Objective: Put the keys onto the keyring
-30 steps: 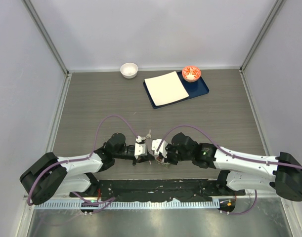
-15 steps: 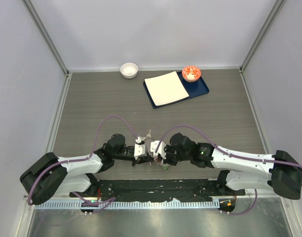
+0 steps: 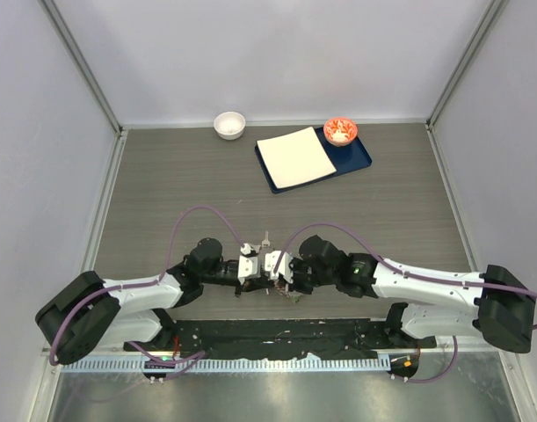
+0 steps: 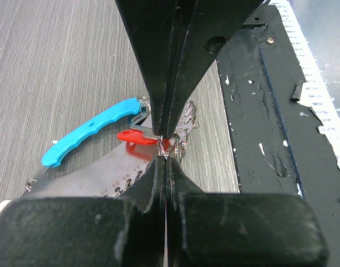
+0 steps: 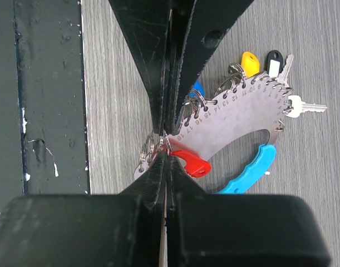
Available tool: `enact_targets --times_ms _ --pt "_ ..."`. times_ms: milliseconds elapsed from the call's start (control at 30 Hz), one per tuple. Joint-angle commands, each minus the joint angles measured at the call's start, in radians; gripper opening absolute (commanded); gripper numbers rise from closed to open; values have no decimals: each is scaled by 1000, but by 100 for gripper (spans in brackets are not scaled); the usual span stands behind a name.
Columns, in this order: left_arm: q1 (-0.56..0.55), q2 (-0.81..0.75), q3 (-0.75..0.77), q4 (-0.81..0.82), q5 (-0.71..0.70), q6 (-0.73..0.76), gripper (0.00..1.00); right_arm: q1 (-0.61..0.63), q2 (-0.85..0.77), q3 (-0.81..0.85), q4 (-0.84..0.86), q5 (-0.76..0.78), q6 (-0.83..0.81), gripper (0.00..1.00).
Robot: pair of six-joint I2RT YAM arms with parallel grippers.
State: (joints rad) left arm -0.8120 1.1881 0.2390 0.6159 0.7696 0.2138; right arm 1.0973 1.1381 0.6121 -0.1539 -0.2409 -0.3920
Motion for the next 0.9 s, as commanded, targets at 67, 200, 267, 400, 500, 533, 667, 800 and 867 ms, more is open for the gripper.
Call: enact_targets --times_ms 67,200,267,400,500,533,667,800,867 --pt "-10 -2 14 125 23 -4 0 3 15 55 83 -52 -21 1" --pt "-10 -10 10 125 2 -5 0 3 2 55 79 -49 -16 1" --pt "-10 -13 10 119 -9 -8 0 3 -11 54 71 -44 -15 1" --pt "-10 -5 20 107 -16 -31 0 3 -21 48 70 -31 -13 1" --pt "-15 -1 22 102 -21 -42 0 3 -18 49 73 -26 -13 1" --pt "-18 -4 22 99 -23 -40 0 4 -18 52 73 -24 -15 1" --pt "-26 -4 31 73 -35 -39 0 3 -11 63 73 -17 -18 1" --pt "-29 -5 39 41 -47 -28 0 3 -3 72 76 -14 -18 1" --pt "-32 -7 43 25 -53 -25 0 3 2 78 76 -15 -12 1"
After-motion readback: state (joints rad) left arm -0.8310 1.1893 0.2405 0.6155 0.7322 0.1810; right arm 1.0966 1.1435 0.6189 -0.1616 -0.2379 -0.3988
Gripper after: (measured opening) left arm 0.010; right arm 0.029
